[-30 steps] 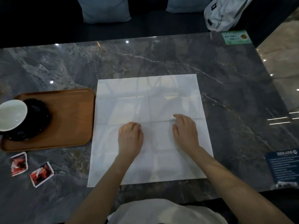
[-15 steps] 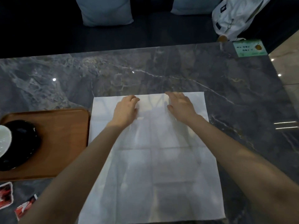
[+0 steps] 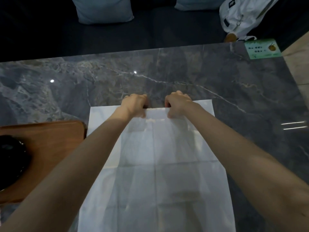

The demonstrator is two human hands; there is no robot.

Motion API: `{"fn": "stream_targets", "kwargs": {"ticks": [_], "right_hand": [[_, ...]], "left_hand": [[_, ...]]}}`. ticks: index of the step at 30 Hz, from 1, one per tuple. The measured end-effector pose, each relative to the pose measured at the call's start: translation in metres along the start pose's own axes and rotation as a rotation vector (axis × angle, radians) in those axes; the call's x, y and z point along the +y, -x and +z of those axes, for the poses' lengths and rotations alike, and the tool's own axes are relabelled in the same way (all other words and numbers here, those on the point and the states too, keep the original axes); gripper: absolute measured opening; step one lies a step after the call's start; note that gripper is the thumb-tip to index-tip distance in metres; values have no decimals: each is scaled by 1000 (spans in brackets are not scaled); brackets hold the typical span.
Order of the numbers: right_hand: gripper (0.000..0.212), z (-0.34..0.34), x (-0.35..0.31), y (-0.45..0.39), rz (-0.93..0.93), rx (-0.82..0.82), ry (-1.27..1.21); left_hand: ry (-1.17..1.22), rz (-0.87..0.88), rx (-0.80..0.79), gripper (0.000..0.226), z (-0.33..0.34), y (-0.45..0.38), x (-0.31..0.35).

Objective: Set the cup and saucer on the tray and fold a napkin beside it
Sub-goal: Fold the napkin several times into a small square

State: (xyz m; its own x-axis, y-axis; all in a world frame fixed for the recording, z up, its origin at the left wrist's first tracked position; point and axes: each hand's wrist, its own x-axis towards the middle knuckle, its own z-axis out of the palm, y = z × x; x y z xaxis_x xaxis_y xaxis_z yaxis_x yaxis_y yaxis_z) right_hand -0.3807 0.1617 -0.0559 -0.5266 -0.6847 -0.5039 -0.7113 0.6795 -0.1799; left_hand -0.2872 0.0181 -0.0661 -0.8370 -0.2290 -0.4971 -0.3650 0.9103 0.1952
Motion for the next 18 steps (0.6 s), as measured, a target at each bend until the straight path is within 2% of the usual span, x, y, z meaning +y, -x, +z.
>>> {"fn": "stream_targets", "kwargs": {"ticks": [5, 9, 13, 18], "right_hand": [[22, -3, -8, -4, -14, -70, 79], [20, 0, -8, 8, -22, -64, 95], [12, 9, 0, 37, -66, 83, 148], [17, 16, 9, 80, -96, 297, 163]], "left_hand": [[-13, 2, -58, 31, -1, 2, 2], [-6, -15, 37, 30, 6, 15, 7], [-103, 3, 175, 22, 13, 42, 13], [-152, 31, 248, 18, 14, 82, 14]]}}
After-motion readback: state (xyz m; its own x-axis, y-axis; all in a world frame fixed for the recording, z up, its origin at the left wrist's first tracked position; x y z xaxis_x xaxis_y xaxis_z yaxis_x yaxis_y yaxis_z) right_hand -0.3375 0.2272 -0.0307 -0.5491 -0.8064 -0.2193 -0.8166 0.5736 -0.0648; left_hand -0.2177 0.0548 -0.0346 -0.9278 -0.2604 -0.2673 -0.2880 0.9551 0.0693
